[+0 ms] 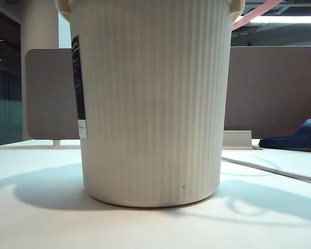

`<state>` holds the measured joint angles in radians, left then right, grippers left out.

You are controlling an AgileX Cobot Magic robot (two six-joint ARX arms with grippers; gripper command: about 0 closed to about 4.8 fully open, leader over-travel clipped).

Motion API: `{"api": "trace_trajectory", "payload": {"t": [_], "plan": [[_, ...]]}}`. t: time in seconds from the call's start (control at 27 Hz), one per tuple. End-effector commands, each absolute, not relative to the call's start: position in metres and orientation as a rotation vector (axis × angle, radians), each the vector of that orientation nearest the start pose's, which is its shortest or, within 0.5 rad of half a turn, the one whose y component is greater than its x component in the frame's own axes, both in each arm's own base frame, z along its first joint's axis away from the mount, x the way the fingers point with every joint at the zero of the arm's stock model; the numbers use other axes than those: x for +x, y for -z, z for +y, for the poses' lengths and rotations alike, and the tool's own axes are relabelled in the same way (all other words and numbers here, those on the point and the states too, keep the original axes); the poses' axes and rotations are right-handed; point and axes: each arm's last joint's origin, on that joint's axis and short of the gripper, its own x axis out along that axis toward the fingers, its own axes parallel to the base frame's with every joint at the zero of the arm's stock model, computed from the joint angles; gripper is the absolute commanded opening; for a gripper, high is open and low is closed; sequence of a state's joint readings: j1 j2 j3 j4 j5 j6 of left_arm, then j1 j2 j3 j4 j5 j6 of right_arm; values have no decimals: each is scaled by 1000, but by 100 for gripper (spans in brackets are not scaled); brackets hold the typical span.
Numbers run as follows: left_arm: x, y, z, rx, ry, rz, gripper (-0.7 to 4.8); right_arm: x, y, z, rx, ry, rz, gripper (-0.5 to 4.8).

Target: Open the ring lid of the trash can, pull out the black garbage bag inside, and place it on the table.

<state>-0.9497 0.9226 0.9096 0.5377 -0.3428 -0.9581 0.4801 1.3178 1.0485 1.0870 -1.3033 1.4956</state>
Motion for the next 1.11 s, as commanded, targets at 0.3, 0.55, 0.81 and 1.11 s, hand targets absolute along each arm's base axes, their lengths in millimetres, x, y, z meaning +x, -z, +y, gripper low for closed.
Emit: {"api": "trace_trajectory", "payload": {"t": [0.3,0.55,0.81,1.11], "plan": [[123,-424,-139,-1240,792,-152,-6,212,-411,142,615,-1866,462,127],[127,-427,-134,-1231,808,-173,-6,212,-410,140,568,-1883,488,127],[127,-438,-129,-1220,834,-201,-6,219,-410,128,557,-1835,451,127],[127,-448,-126,-1213,837,-238,-6,219,-410,127,544,-1838,454,127]]}}
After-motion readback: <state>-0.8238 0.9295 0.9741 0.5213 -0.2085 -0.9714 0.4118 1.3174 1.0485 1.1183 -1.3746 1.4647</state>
